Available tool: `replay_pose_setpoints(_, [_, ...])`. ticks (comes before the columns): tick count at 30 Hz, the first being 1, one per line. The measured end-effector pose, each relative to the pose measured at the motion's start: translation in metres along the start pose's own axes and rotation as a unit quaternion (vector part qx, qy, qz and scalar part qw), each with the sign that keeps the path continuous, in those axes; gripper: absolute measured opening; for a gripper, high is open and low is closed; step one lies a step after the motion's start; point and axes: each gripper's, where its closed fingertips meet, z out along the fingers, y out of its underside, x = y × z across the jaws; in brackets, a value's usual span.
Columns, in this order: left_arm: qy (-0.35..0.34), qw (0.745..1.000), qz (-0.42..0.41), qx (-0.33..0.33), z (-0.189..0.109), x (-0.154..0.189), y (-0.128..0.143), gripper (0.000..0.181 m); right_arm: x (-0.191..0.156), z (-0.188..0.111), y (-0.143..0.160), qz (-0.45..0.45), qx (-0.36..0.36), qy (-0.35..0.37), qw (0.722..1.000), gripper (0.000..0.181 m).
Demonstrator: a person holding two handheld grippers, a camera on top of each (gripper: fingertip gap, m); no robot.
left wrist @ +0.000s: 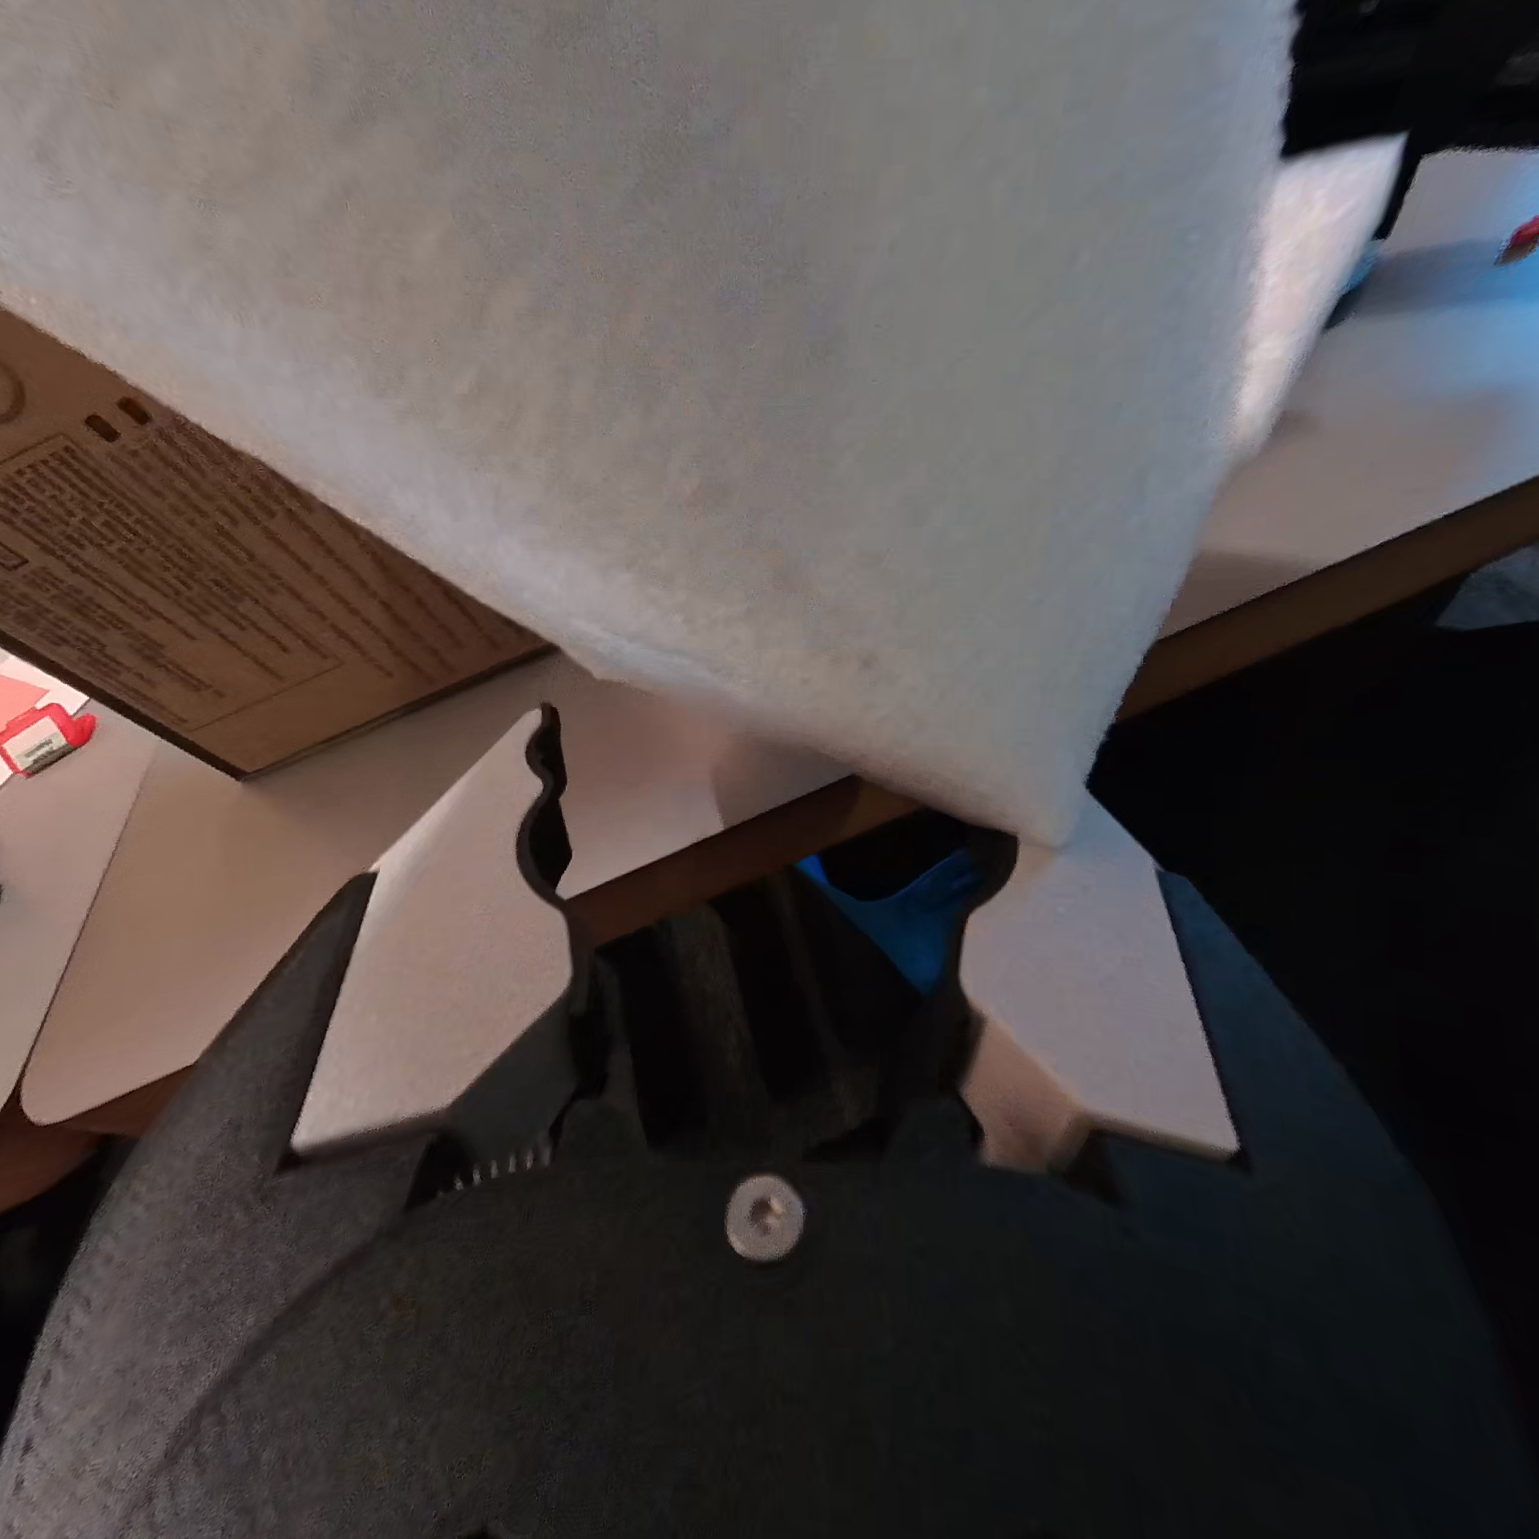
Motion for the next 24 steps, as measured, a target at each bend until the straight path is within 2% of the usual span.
replay_pose_setpoints(4, [-0.006,0.997,0.009,-0.073,0.006,-0.013,0.020,0.093,0.006,0.057,0.011,-0.002,-0.053,-0.012,0.999,0.051])
replay_pose_setpoints(5, [-0.002,0.996,0.006,-0.094,0.009,-0.014,0.026,0.097,0.005,0.070,0.014,-0.002,-0.063,-0.022,0.998,0.051])
replay_pose_setpoints(7, [0.025,0.991,-0.005,-0.129,0.013,-0.012,0.037,0.092,0.005,0.096,0.021,0.003,-0.081,-0.032,0.996,0.051])
replay_pose_setpoints(10, [0.036,0.989,-0.039,-0.136,0.019,-0.011,0.042,0.085,-0.001,0.129,0.027,0.052,-0.078,-0.076,0.993,0.047])
replay_pose_setpoints(13, [0.049,0.987,-0.091,-0.125,0.013,-0.016,0.039,0.080,-0.005,0.147,0.034,0.101,-0.077,-0.107,0.986,0.066])
replay_pose_setpoints(15, [0.041,0.987,-0.098,-0.122,0.009,-0.024,0.041,0.081,-0.009,0.140,0.031,0.108,-0.076,-0.117,0.984,0.073])
replay_pose_setpoints(18, [0.036,0.987,-0.102,-0.121,0.003,-0.028,0.046,0.080,-0.006,0.102,0.029,0.109,-0.071,-0.102,0.986,0.074])
replay_pose_setpoints(20, [0.045,0.986,-0.126,-0.102,0.000,-0.026,0.045,0.081,-0.013,0.073,0.047,0.144,-0.100,-0.118,0.978,0.083])
replay_pose_setpoints(22, [0.047,0.986,-0.131,-0.092,-0.005,-0.024,0.045,0.082,-0.034,0.043,0.069,0.188,-0.114,-0.154,0.963,0.086])
replay_pose_setpoints(24, [0.053,0.985,-0.135,-0.091,-0.009,-0.023,0.046,0.079,-0.060,0.026,0.094,0.220,-0.133,-0.176,0.950,0.087])
